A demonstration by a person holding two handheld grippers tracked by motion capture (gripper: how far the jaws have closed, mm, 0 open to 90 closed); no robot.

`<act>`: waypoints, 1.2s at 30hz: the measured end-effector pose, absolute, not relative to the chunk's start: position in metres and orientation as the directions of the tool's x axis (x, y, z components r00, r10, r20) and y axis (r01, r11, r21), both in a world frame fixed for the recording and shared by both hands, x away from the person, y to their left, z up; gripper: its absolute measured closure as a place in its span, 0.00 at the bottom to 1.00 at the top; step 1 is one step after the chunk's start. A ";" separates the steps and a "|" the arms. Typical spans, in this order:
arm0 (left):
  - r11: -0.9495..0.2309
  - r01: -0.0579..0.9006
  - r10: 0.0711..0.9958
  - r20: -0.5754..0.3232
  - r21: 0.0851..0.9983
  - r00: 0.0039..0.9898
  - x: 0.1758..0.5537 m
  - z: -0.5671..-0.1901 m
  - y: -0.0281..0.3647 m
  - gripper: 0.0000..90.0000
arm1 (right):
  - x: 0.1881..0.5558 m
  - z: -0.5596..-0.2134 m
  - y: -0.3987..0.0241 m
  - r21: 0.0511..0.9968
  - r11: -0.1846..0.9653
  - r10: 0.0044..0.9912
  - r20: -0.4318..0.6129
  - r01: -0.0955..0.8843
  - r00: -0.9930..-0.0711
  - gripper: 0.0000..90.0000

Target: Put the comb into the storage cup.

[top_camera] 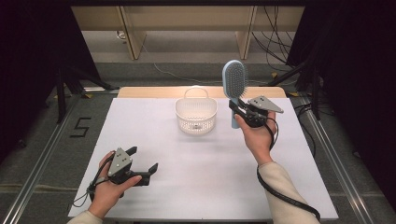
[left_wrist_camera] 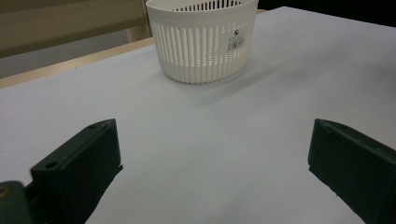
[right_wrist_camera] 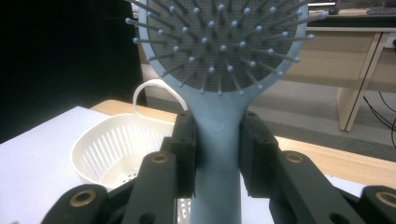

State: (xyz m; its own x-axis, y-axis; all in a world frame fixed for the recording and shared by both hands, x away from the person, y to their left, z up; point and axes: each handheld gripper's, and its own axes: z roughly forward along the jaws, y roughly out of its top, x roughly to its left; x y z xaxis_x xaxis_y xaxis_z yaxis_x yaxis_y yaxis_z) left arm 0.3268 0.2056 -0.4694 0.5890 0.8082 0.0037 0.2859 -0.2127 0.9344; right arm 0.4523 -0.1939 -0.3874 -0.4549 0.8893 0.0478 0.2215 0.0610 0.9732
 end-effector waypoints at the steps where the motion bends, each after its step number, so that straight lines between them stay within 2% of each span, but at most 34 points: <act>1: -0.215 0.286 0.807 0.005 0.934 0.590 0.327 -0.469 0.206 0.02 | 0.452 -0.388 -0.194 0.973 0.062 0.889 0.047 0.222 -0.455 0.78; 36: -0.211 0.286 0.805 0.000 0.934 0.593 0.327 -0.470 0.205 0.02 | 0.461 -0.389 -0.187 0.973 0.062 0.887 0.049 0.224 -0.460 0.78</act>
State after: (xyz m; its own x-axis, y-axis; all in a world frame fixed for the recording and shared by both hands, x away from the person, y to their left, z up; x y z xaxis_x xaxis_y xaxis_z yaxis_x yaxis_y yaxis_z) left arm 0.3266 0.2047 -0.4697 0.5933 0.8050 0.0002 0.2865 -0.2114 0.9345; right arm 0.4606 -0.1871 -0.3886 -0.4597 0.8867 0.0492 0.2241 0.0623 0.9726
